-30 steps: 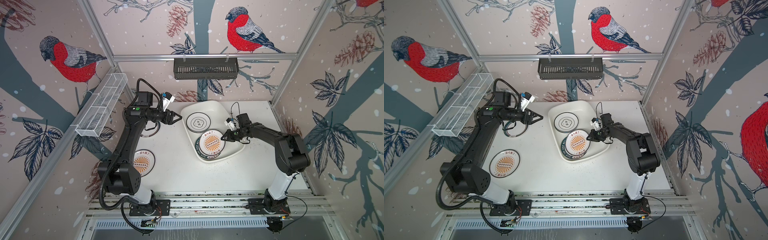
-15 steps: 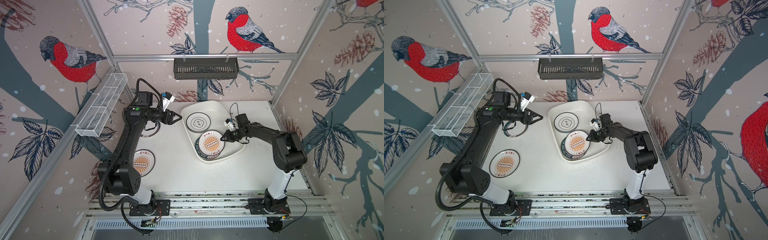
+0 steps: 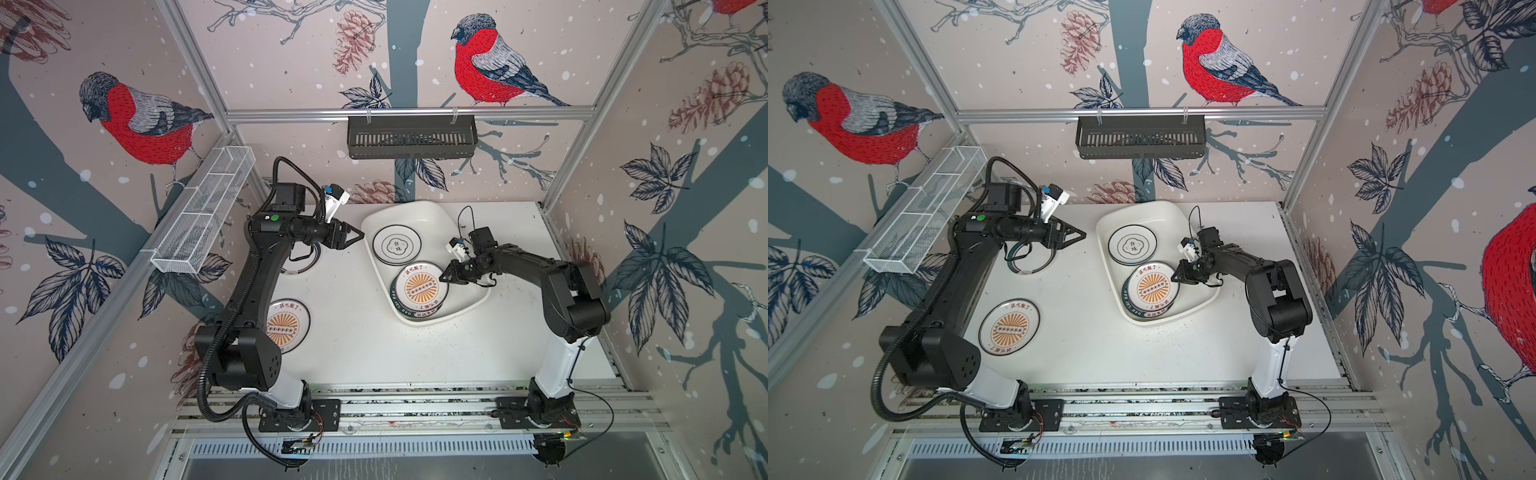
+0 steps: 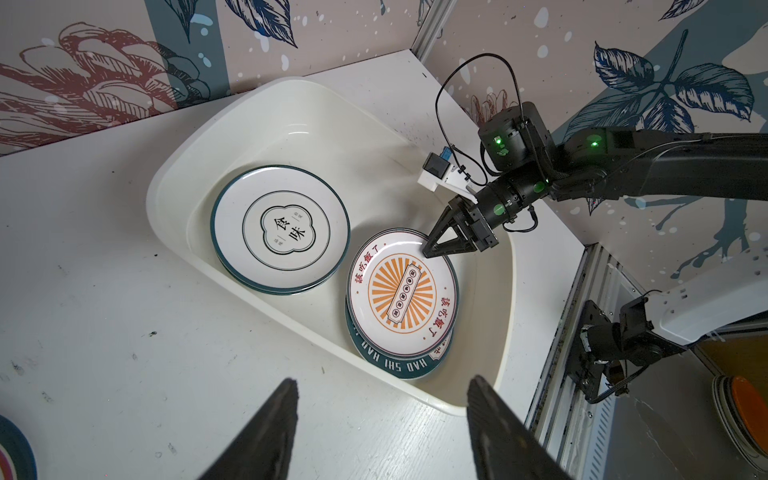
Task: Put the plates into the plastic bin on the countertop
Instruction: 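Open the right gripper and release the sunburst plate in the bin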
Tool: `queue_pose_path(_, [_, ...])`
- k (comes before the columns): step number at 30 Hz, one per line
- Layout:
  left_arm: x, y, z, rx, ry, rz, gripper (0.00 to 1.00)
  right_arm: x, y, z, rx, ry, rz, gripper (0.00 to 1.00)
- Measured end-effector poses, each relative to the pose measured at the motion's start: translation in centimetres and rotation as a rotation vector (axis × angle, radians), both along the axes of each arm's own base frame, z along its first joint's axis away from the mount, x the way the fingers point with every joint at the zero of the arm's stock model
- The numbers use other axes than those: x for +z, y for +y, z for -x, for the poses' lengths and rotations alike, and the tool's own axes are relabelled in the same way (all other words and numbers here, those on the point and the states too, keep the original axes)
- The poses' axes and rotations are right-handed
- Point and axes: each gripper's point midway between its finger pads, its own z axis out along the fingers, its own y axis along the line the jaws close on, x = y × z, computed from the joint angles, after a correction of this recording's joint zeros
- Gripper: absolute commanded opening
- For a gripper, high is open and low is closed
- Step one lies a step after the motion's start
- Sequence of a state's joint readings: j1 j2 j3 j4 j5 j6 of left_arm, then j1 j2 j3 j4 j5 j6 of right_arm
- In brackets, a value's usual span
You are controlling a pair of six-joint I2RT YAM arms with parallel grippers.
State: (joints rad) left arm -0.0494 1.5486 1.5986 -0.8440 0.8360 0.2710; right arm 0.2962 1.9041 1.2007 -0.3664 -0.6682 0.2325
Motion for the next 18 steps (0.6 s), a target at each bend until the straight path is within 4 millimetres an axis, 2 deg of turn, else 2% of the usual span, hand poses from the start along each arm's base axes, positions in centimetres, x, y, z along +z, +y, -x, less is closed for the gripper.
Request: queue_pose_path(18, [-0.09,-0.01,-0.1,-0.006,-0.004,-0.004,0.65,0.12,-0.14,-0.68,-0.011,-0.014,0.07,0.24])
